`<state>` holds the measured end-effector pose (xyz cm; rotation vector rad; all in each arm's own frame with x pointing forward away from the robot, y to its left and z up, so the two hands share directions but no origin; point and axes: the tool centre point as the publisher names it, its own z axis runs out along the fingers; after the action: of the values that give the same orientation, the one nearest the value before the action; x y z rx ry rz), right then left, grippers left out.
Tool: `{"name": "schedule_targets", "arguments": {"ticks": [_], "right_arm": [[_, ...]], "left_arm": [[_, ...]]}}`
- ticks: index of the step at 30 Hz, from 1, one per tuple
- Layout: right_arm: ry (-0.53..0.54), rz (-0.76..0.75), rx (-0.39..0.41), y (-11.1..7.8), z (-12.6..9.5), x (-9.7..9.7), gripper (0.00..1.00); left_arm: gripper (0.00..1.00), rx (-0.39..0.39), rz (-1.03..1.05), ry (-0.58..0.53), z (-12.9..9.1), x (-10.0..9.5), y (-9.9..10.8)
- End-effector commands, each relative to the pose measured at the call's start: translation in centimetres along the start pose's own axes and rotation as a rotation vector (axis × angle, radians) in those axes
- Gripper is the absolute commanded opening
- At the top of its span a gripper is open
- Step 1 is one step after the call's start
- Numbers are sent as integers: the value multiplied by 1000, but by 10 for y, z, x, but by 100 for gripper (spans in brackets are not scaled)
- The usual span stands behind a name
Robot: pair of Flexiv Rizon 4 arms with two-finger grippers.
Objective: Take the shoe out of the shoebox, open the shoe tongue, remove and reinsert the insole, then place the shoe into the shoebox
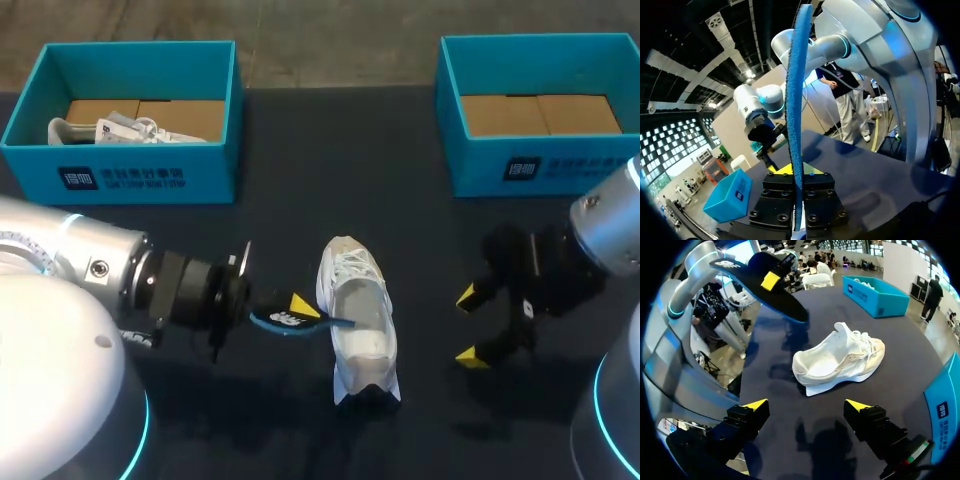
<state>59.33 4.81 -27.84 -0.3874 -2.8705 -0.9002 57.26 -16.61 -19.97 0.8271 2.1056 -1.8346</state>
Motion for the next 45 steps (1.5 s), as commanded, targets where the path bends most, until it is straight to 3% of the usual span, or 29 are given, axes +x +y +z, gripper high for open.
{"name": "schedule_targets", "arguments": {"ticks": [1,10,18,24,30,37,45], "right_arm": [[-10,-1,-2,-1,0,3,100],[-120,-181,85,-8,25,-3,100],[-183,-267,128,-25,51,-13,100],[-183,-274,169,-31,63,-26,100],[-169,-268,173,-34,79,-33,100],[-130,-246,231,-30,93,-39,100],[-124,-252,212,-30,107,-42,100]], "left_arm": [[0,1,-1,6,3,-3,3],[0,27,-22,-72,11,10,2],[0,59,-28,-76,28,36,5],[0,26,-24,-129,36,35,16],[0,55,-44,-185,40,34,21],[0,50,-41,-221,48,24,26],[0,36,-35,-255,49,18,31]]}}
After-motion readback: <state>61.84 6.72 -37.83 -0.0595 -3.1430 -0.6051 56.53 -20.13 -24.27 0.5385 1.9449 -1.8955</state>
